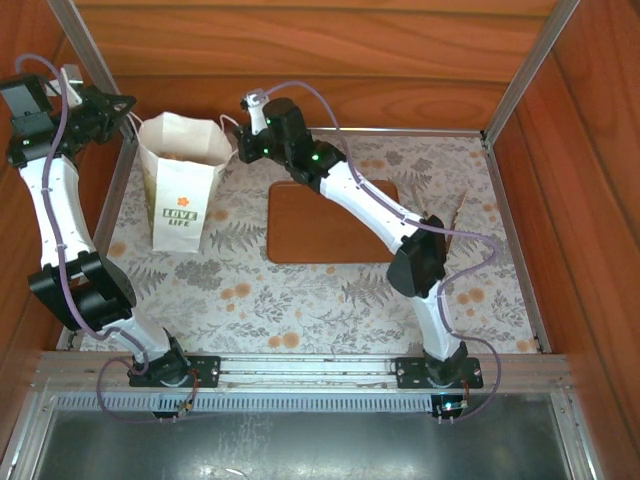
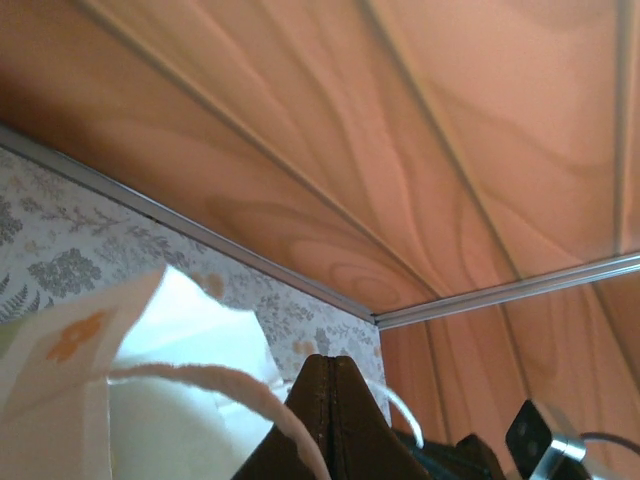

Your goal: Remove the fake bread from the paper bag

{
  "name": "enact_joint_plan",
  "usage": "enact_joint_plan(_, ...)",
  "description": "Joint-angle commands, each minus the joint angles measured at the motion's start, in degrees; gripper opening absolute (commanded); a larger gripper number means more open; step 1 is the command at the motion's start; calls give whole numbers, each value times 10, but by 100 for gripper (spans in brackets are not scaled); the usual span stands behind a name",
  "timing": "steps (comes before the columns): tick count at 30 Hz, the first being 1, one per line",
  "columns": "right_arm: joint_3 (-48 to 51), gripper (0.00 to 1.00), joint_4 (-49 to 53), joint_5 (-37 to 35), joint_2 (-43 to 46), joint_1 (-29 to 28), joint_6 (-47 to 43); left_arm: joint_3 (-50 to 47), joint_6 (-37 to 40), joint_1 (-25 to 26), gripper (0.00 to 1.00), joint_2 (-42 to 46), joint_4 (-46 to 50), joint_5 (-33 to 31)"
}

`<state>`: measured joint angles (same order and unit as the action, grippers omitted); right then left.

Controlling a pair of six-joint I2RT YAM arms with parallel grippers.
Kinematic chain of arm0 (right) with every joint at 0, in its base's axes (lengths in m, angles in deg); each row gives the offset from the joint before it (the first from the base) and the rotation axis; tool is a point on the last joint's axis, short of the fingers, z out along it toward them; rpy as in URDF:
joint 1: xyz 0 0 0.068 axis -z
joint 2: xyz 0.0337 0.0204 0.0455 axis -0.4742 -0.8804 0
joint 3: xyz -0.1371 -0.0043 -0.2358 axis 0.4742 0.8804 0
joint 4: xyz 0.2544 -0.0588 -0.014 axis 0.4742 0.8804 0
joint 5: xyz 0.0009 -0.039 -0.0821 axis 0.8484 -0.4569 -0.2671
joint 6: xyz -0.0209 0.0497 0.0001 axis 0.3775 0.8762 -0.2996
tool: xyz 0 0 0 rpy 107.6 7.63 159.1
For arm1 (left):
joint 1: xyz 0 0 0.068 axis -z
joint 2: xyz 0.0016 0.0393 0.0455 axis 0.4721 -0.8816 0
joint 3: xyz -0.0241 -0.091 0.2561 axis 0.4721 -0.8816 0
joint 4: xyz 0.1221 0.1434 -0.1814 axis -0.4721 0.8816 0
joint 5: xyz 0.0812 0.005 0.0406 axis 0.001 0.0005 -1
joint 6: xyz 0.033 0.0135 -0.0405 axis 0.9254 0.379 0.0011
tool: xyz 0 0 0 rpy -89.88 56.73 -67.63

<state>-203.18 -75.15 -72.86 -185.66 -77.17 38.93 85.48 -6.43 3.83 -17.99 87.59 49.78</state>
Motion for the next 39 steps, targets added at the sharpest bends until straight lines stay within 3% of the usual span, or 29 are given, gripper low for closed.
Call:
enact_joint_plan(1, 103, 0, -97, 11, 48, -17, 77, -2, 58, 2, 0, 13, 17, 19)
enact_joint_plan(10, 355, 0, -213, -37, 151, -48, 139, -90, 163, 72, 0, 66, 53, 2)
enact_joint_plan(19, 515, 0, -258, -108, 217, -48, 246, -147, 179, 139, 0, 97, 56, -37)
enact_joint_plan(27, 574, 0, -273, -104, 210, -48, 321, -184, 171, 175, 0, 91, 56, -75)
enact_joint_plan(39, 548, 0, -307, -47, 122, -46, 382, -224, 166, 161, 0, 94, 60, -177)
